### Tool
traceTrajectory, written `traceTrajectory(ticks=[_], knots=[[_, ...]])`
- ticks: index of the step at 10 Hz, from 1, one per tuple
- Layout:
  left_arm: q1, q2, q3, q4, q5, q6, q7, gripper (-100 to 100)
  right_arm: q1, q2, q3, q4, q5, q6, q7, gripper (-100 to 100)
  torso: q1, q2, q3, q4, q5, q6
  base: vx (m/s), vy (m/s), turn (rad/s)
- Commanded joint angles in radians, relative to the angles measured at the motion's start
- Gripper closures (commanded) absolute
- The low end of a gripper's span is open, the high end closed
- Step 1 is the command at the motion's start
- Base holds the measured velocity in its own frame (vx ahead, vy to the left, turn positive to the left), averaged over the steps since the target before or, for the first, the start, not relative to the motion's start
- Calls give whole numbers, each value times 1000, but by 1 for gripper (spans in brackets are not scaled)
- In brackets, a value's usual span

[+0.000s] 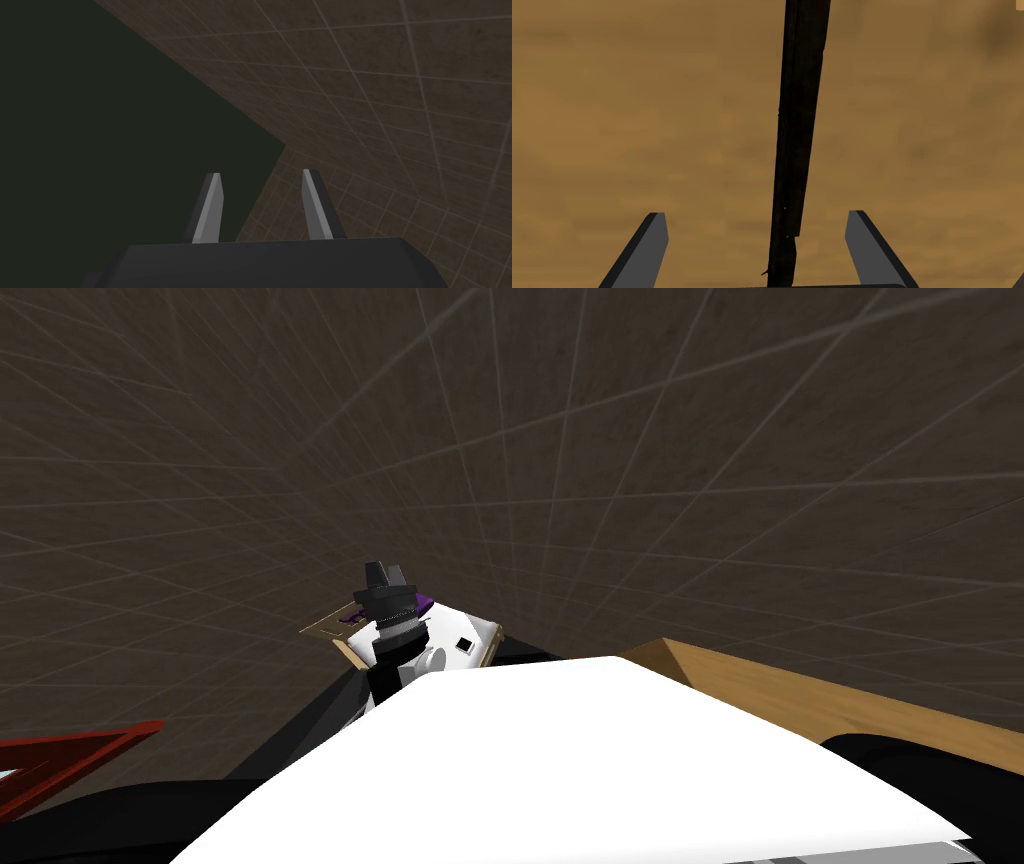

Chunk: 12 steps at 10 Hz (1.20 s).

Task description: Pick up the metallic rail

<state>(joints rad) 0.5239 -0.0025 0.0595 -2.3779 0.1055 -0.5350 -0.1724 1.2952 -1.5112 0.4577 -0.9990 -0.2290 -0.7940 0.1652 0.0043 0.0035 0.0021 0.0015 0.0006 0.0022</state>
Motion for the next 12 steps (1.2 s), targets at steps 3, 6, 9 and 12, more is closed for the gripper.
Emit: traceTrajectory(ticks=[3, 6, 9, 12], knots=[[0, 0, 0, 0, 0, 0, 0, 0, -41, 48, 21, 7, 30, 28, -14, -100, -1, 1, 1, 0, 0, 0, -26, -28, 93], [0, 0, 0, 0, 0, 0, 0, 0, -43, 50, 22, 6, 32, 28, -15, 100, -1, 0, 0, 0, 0, 1, 0, 0, 0], [0, 0, 0, 0, 0, 0, 0, 0, -42, 50, 22, 7, 31, 29, -15, 0, 0, 0, 0, 0, -1, 0, 0, 0, 0], [0, 0, 0, 0, 0, 0, 0, 0, 20, -10, -10, -12, -12, 1, 7, 100, 2, -1, 0, 0, 0, 2, 21, 22, -130]])
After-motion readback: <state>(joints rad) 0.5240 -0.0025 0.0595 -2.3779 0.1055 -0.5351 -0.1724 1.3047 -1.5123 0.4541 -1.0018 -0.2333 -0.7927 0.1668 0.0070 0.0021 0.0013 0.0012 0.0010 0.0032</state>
